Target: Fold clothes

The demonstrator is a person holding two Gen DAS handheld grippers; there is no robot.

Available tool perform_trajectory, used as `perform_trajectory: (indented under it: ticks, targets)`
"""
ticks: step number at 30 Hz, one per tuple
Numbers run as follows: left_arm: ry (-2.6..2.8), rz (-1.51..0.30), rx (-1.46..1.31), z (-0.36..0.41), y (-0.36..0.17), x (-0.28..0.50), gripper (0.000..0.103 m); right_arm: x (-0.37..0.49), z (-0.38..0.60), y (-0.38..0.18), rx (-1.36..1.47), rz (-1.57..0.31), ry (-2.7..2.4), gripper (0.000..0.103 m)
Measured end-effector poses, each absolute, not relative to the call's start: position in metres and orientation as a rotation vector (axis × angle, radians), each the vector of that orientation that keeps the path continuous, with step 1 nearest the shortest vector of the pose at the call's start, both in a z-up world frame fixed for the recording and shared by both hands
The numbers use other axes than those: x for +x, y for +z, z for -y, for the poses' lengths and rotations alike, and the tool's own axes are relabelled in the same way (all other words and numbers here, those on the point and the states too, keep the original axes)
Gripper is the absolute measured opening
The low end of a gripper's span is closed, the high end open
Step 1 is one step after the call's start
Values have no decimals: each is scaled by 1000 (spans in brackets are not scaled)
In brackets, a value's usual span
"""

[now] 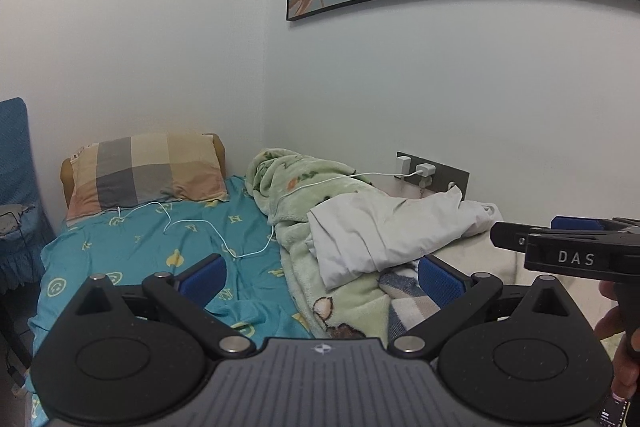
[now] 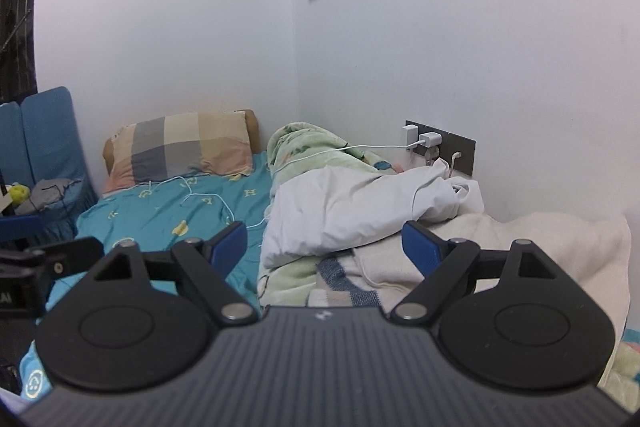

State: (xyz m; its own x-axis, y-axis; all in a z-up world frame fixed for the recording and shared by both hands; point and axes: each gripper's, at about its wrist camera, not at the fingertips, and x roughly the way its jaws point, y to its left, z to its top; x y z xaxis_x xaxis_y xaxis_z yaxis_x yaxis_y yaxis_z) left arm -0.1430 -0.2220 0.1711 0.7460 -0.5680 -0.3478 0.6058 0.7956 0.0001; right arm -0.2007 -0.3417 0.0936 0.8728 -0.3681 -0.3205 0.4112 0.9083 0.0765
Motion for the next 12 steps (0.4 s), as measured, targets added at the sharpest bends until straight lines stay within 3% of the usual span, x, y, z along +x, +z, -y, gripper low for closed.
perform_trajectory:
  ticks: [12]
  targets:
    - [-627,-346,106,219,174,-146,103,-203,341,93,122,-299,-425,86]
